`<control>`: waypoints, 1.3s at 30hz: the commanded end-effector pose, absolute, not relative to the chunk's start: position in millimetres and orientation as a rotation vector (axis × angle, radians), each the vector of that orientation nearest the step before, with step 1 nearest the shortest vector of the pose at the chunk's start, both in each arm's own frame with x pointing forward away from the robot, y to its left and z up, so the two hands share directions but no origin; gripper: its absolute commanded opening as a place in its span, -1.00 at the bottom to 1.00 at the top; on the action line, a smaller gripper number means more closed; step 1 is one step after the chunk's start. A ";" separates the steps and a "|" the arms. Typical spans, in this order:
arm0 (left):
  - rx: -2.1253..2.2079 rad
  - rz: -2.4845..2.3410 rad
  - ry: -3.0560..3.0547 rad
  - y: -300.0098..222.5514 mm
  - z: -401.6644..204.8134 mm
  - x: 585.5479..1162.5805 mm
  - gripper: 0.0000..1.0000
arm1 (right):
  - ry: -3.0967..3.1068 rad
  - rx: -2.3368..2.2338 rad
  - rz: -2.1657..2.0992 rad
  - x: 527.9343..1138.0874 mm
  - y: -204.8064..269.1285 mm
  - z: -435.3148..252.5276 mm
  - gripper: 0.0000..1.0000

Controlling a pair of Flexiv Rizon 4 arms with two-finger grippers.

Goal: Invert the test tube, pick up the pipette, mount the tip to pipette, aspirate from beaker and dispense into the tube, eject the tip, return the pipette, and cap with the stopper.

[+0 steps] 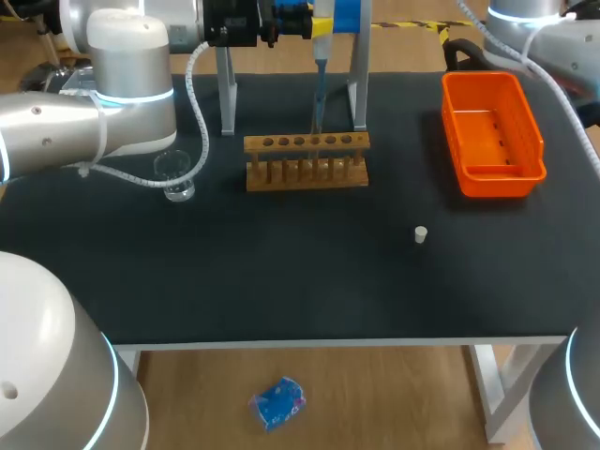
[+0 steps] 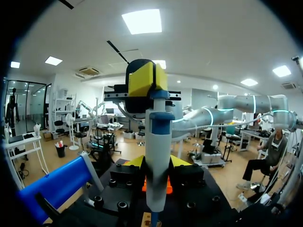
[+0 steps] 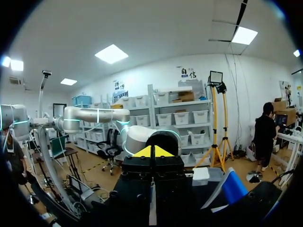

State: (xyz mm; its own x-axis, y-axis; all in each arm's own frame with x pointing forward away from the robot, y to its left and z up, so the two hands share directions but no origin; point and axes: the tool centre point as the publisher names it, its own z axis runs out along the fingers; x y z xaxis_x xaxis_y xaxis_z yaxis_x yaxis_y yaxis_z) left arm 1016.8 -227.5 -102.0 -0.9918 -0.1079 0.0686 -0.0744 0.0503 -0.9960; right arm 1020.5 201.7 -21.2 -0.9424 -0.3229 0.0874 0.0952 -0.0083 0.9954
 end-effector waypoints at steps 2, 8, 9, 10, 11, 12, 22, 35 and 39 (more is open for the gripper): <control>-0.197 -2.140 2.255 -227.7 -98.6 1016.6 -1.00 | -1.974 0.240 -2.018 1021.2 202.0 -27.3 -1.00; -0.197 -2.140 2.255 -227.7 -98.6 1016.6 -1.00 | -1.972 0.236 -2.003 1019.7 203.2 -29.6 -1.00; -0.197 -2.140 2.255 -227.7 -98.6 1016.6 -1.00 | -1.972 0.235 -2.003 1019.9 203.0 -30.0 -1.00; -0.197 -2.140 2.255 -227.7 -98.6 1016.6 -1.00 | -1.971 0.233 -2.003 1020.0 202.7 -30.2 -1.00; -0.197 -2.140 2.255 -227.7 -98.6 1016.6 -1.00 | -1.971 0.232 -2.003 1020.1 202.5 -30.4 -1.00; -0.197 -2.140 2.255 -227.7 -98.6 1016.6 -1.00 | -1.972 0.230 -2.002 1020.0 202.3 -30.7 -1.00; -0.197 -2.140 2.255 -227.7 -98.6 1016.6 -1.00 | -1.977 0.217 -1.980 1017.6 202.5 -37.5 -1.00; -0.197 -2.140 2.255 -227.7 -98.6 1016.6 -1.00 | -1.974 0.216 -1.979 1018.1 202.6 -37.3 -1.00; -0.197 -2.140 2.255 -227.7 -98.6 1016.6 -1.00 | -1.978 0.238 -1.986 1019.7 203.4 -29.8 -1.00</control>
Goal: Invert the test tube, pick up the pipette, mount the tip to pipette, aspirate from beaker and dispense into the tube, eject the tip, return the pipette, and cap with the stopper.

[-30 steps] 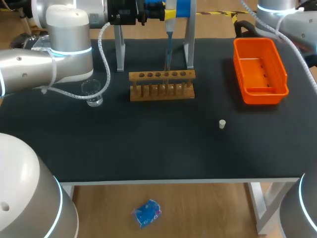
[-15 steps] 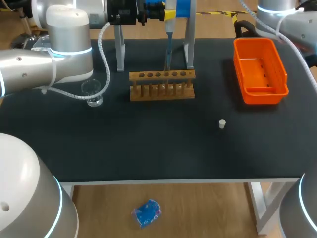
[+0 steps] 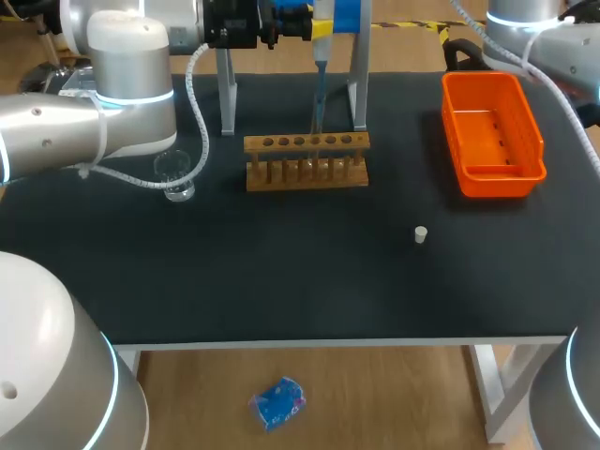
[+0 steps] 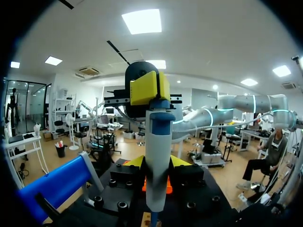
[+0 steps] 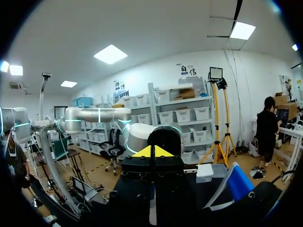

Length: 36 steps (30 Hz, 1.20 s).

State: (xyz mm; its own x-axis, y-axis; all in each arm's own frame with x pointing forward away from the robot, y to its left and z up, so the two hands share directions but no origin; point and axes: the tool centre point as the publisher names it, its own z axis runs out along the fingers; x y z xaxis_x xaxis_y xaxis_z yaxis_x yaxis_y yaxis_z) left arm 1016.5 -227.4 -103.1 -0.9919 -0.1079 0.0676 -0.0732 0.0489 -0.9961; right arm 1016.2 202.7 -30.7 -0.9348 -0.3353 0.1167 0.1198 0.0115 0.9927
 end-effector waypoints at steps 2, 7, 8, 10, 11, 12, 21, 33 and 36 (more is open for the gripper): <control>-0.197 -2.140 2.255 -227.7 -98.6 1016.6 -1.00 | -1.981 0.249 -1.989 1020.6 203.5 -26.5 -1.00; -0.197 -2.140 2.255 -227.7 -98.6 1016.6 -1.00 | -1.988 0.268 -1.994 1022.3 204.1 -20.5 -1.00; -0.197 -2.140 2.255 -227.7 -98.6 1016.6 -1.00 | -1.989 0.271 -1.995 1022.6 204.4 -19.5 -1.00; -0.197 -2.140 2.255 -227.7 -98.6 1016.6 -1.00 | -1.994 0.280 -2.000 1023.4 204.8 -16.9 -1.00; -0.197 -2.140 2.255 -227.7 -98.6 1016.6 -1.00 | -1.994 0.282 -2.001 1023.8 204.8 -15.6 -1.00; -0.197 -2.140 2.255 -227.7 -98.6 1016.6 -1.00 | -1.996 0.286 -2.003 1024.2 204.8 -14.4 -1.00; -0.197 -2.140 2.255 -227.7 -98.6 1016.6 -1.00 | -2.008 0.309 -2.018 1027.4 204.3 -5.5 -1.00; -0.197 -2.140 2.255 -227.7 -98.6 1016.6 -1.00 | -2.035 0.329 -2.050 1028.3 196.7 10.8 -0.65; -0.197 -2.140 2.255 -227.7 -98.6 1016.6 -1.00 | -2.063 0.317 -2.048 1026.1 187.1 16.2 1.00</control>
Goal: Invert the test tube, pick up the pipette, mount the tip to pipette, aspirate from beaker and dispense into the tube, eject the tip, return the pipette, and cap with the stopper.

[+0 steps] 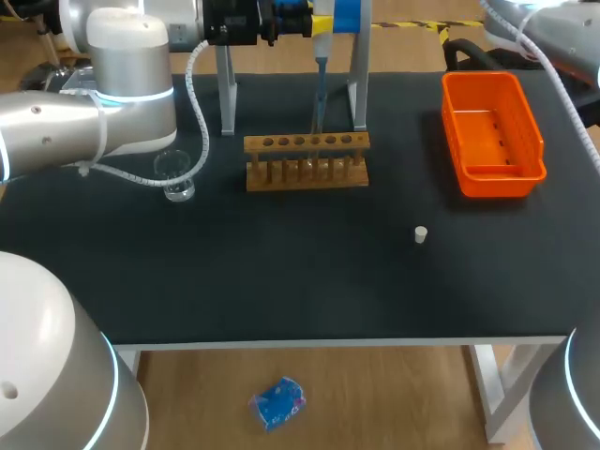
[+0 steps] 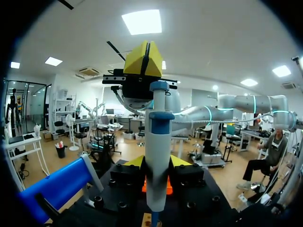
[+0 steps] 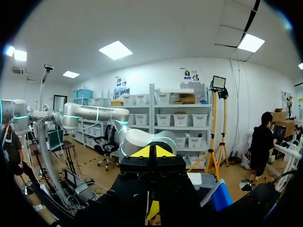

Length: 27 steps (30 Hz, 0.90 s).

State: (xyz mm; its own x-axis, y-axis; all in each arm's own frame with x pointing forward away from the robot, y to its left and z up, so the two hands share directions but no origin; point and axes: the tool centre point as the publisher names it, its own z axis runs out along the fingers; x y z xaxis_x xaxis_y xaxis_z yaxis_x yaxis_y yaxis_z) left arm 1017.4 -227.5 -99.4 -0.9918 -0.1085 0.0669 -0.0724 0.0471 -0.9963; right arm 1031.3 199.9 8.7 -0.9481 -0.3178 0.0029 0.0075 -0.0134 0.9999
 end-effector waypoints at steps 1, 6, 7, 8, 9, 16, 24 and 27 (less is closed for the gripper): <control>-0.197 -2.140 2.255 -227.7 -98.6 1016.6 -1.00 | -2.073 0.314 -2.048 1025.1 183.7 17.8 1.00; -0.197 -2.140 2.255 -227.7 -98.6 1016.6 -1.00 | -2.126 0.296 -2.038 1018.8 160.7 25.7 1.00; -0.197 -2.140 2.255 -227.7 -98.6 1016.6 -1.00 | -2.140 0.294 -2.036 1017.5 155.6 27.2 1.00; -0.197 -2.140 2.255 -227.7 -98.6 1016.6 -1.00 | -2.152 0.291 -2.037 1016.4 150.4 28.4 1.00; -0.197 -2.140 2.255 -227.7 -98.6 1016.6 -1.00 | -2.165 0.290 -2.038 1015.7 144.7 29.4 1.00; -0.197 -2.140 2.255 -227.7 -98.6 1016.6 -1.00 | -2.240 0.272 -2.031 1011.9 111.9 24.6 1.00; -0.197 -2.140 2.255 -227.7 -98.6 1016.6 -1.00 | -2.389 0.278 -1.891 1006.6 84.3 -3.2 1.00; -0.197 -2.140 2.255 -227.7 -98.6 1016.6 -1.00 | -2.455 0.272 -1.832 1002.1 73.8 -12.9 1.00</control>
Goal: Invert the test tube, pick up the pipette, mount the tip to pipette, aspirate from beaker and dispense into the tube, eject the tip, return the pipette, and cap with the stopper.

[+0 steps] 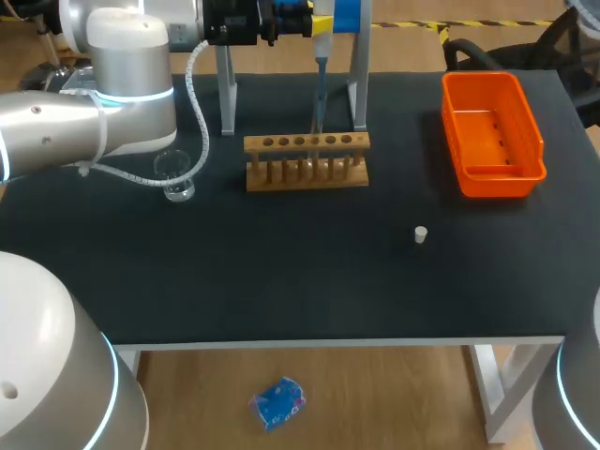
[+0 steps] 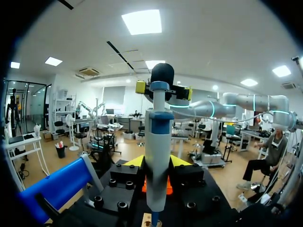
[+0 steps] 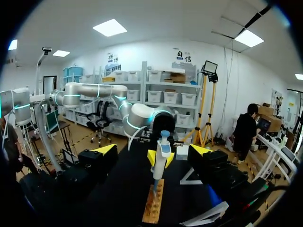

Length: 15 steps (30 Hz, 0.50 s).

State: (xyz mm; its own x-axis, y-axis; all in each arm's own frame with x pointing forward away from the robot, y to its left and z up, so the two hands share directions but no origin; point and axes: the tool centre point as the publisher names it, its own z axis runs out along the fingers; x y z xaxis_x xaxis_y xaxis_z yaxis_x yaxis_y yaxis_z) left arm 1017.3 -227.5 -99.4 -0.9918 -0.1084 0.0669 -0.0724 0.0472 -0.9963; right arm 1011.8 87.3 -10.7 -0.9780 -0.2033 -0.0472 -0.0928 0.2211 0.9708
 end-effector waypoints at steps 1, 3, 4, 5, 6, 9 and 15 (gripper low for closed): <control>-0.197 -2.140 2.255 -227.7 -98.6 1016.6 -1.00 | -2.466 0.268 -1.825 1000.3 70.5 -16.2 1.00; -0.197 -2.140 2.255 -227.7 -98.6 1016.6 -1.00 | -2.506 0.258 -1.771 999.1 63.6 -26.1 1.00; -0.197 -2.140 2.255 -227.7 -98.6 1016.6 -1.00 | -2.523 0.255 -1.737 997.5 60.9 -31.0 1.00; -0.197 -2.140 2.255 -227.7 -98.6 1016.6 -1.00 | -2.542 0.251 -1.702 995.0 58.4 -35.8 1.00; -0.197 -2.140 2.255 -227.7 -98.6 1016.6 -1.00 | -2.568 0.260 -1.655 993.2 55.7 -42.4 1.00; -0.197 -2.140 2.255 -227.7 -98.6 1016.6 -1.00 | -2.588 0.261 -1.564 989.7 50.0 -57.2 1.00; -0.197 -2.140 2.255 -227.7 -98.6 1016.6 -1.00 | -2.588 0.261 -1.564 989.7 50.0 -57.2 1.00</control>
State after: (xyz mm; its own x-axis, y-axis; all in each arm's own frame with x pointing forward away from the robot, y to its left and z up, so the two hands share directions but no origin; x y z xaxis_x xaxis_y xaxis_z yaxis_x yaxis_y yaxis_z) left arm 1017.3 -227.6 -99.4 -0.9919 -0.1084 0.0669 -0.0724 0.0473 -0.9963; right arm 988.7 51.0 -58.4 -0.9804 -0.1968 -0.0008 -0.0915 0.4524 0.8871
